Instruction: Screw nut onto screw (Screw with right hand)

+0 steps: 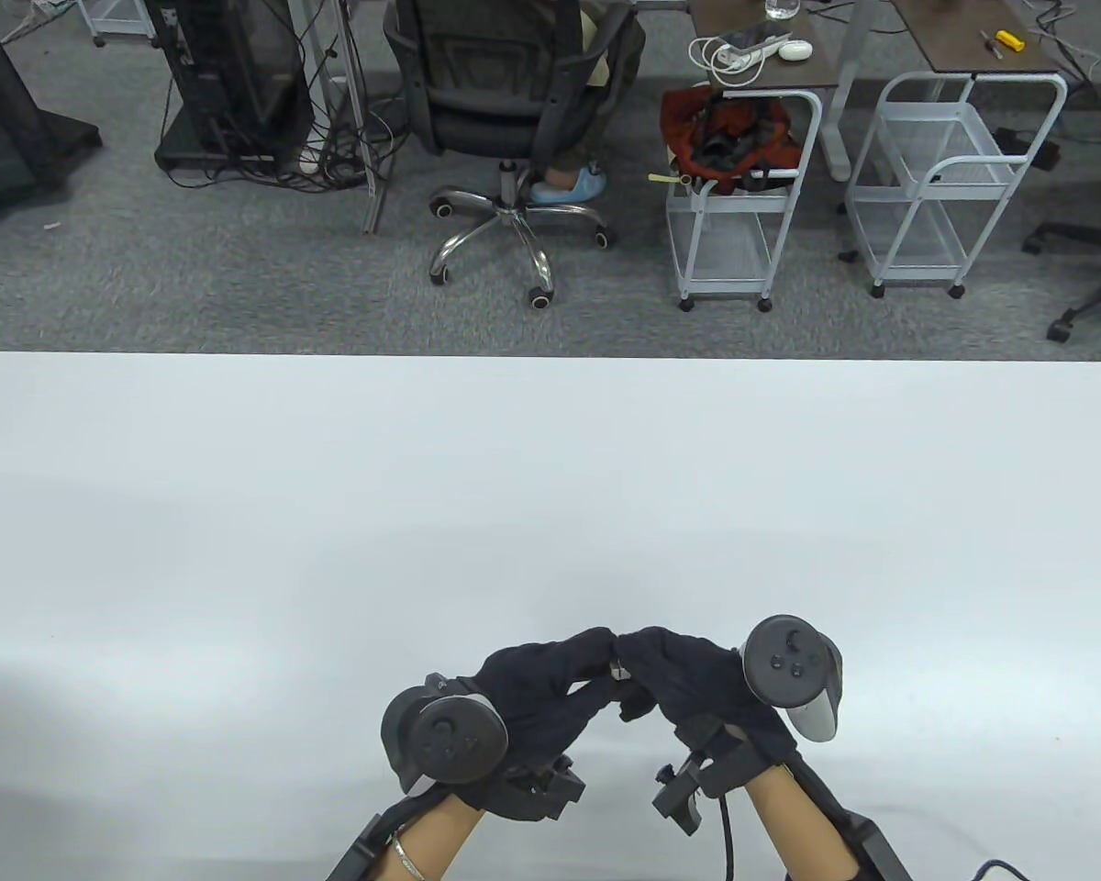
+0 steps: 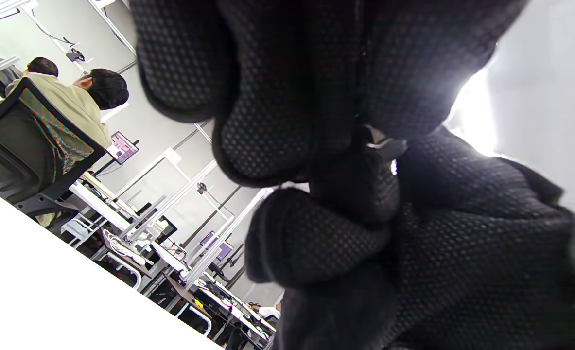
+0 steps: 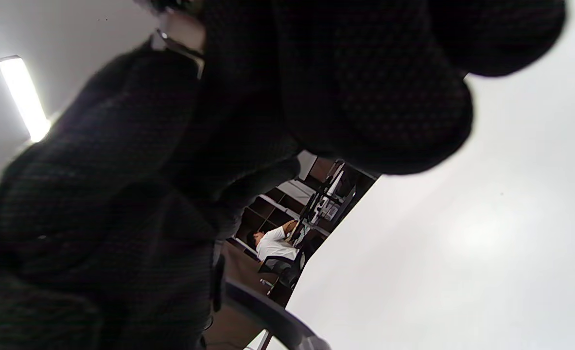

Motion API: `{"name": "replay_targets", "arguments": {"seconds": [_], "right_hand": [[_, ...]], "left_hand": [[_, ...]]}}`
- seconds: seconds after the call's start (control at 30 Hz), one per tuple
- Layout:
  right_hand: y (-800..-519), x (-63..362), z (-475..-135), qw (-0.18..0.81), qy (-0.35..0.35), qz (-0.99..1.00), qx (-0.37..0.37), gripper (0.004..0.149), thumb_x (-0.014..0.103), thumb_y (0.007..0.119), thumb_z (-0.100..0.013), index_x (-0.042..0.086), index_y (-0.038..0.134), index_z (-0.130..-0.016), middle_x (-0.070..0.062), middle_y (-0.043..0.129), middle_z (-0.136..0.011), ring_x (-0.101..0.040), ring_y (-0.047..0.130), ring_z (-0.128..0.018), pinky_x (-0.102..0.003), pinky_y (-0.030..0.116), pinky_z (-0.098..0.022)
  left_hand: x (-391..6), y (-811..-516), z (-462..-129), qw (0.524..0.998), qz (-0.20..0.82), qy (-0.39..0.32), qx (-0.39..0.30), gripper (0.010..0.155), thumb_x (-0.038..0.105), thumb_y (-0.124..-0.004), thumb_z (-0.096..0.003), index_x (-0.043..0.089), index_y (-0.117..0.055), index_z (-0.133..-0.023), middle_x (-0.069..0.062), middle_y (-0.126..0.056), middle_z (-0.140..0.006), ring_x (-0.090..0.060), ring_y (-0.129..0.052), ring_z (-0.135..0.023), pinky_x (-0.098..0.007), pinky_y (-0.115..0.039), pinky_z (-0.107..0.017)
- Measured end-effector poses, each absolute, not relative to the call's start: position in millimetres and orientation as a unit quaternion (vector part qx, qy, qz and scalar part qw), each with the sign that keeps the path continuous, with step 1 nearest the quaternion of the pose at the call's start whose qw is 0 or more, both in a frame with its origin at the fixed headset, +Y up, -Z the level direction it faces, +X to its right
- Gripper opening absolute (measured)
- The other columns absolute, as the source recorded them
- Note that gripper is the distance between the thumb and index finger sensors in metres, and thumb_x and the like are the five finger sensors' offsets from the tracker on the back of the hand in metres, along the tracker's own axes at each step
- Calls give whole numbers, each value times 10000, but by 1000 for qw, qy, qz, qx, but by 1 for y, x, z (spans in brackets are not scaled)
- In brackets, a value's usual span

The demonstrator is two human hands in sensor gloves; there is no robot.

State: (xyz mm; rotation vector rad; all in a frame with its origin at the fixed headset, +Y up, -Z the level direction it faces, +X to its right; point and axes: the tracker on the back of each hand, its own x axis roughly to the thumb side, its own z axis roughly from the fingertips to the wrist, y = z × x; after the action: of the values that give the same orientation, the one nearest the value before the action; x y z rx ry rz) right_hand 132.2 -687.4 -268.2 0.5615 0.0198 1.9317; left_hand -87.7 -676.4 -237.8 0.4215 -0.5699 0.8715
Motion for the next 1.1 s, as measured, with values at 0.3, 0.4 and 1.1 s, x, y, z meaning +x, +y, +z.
{"name": "replay_targets", "arguments": {"seconds": [0.3, 0.4, 1.1], "right_hand": [[-688, 131, -270, 520, 23, 816, 251, 479, 440, 624, -607, 10, 828, -661, -243, 971, -604, -300, 1040, -372, -512, 790, -360], [-690, 131, -270, 532, 27, 812, 238, 481, 416, 587, -614, 15, 852, -609, -236, 991, -552, -298, 1044, -316, -512, 794, -330], [-689, 129, -270, 442, -8, 871, 214, 476, 409, 611, -605, 6, 865, -595, -225, 1001, -521, -277, 1047, -292, -498, 800, -318]], "left_hand": [[-90, -678, -240, 851, 405, -265, 202, 418, 429, -864, -425, 228, -900, -790, 93, -1088, -649, -72, -1099, -509, -308, -894, -481], [-90, -681, -243, 849, 417, -265, 189, 421, 434, -865, -422, 231, -900, -790, 97, -1088, -648, -70, -1098, -509, -307, -894, -482], [-92, -684, -249, 880, 327, -294, 180, 595, 536, -792, -448, 202, -808, -940, 4, -1018, -863, -241, -1025, -735, -447, -808, -614]]}}
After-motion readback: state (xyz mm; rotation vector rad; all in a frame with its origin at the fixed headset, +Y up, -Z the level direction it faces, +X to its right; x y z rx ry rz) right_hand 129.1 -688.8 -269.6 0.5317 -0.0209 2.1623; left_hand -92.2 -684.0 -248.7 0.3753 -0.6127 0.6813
